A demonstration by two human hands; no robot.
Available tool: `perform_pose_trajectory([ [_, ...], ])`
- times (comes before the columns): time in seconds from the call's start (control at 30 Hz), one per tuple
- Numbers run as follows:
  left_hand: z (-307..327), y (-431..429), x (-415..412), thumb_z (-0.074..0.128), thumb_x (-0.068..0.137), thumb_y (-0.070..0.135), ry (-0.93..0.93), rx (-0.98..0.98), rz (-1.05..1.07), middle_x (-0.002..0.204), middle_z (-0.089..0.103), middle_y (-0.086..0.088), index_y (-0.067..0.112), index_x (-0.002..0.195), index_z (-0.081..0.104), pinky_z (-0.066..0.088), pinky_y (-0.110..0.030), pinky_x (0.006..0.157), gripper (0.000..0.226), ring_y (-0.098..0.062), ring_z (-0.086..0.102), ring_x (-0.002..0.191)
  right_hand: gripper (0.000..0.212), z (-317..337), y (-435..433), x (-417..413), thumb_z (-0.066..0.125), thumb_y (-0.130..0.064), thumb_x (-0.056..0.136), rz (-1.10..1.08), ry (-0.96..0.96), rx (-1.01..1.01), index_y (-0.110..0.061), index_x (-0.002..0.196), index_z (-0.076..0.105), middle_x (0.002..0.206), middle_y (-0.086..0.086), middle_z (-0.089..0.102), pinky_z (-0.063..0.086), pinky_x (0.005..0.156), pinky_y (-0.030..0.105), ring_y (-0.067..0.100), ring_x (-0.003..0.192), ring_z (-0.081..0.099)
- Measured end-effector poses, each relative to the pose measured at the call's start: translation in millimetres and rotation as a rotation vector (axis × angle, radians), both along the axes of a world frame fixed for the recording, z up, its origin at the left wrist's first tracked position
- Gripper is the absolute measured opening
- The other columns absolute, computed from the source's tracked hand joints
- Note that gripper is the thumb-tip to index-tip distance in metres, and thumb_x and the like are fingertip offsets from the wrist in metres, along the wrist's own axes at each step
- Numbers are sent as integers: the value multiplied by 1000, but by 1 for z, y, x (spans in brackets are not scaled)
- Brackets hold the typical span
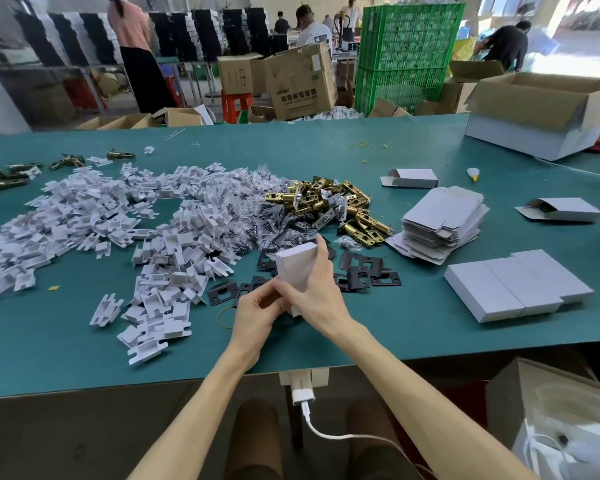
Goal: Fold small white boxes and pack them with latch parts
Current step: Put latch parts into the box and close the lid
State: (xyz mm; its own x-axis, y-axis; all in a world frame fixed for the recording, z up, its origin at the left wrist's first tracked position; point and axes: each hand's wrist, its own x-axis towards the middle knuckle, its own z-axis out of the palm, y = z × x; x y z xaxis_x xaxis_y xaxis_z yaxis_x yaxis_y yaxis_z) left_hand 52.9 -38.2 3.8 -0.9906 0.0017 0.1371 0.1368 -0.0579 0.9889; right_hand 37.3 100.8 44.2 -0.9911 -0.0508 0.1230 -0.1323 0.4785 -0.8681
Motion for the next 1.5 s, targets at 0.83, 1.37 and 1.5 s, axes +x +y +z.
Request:
perform_pose_trajectory([
  [0.83,-4,2,-3,53,107,26,-31,-24,70,94,77,-12,11,111,73,59,-27,75,25,-21,72,82,124,-15,34,28,79,-33,82,-14,211,370,-44,155,-21,132,7,38,54,91,43,28,113,53],
  [1.37,-5,1,-4,49,110,11,-44,-28,88,96,79,-9,15,125,58,59,-27,75,18,-22,74,84,88,-3,167,32,69,-39,89,-323,11,621,-33,159,16,133,14,45,53,86,45,36,116,53],
  [1.5,-4,2,-4,50,109,11,-43,-39,96,95,79,-8,15,125,58,59,-25,75,18,-21,74,83,75,-11,176,30,67,-38,90,-376,-54,653,-21,153,30,139,16,46,47,98,47,36,124,47],
])
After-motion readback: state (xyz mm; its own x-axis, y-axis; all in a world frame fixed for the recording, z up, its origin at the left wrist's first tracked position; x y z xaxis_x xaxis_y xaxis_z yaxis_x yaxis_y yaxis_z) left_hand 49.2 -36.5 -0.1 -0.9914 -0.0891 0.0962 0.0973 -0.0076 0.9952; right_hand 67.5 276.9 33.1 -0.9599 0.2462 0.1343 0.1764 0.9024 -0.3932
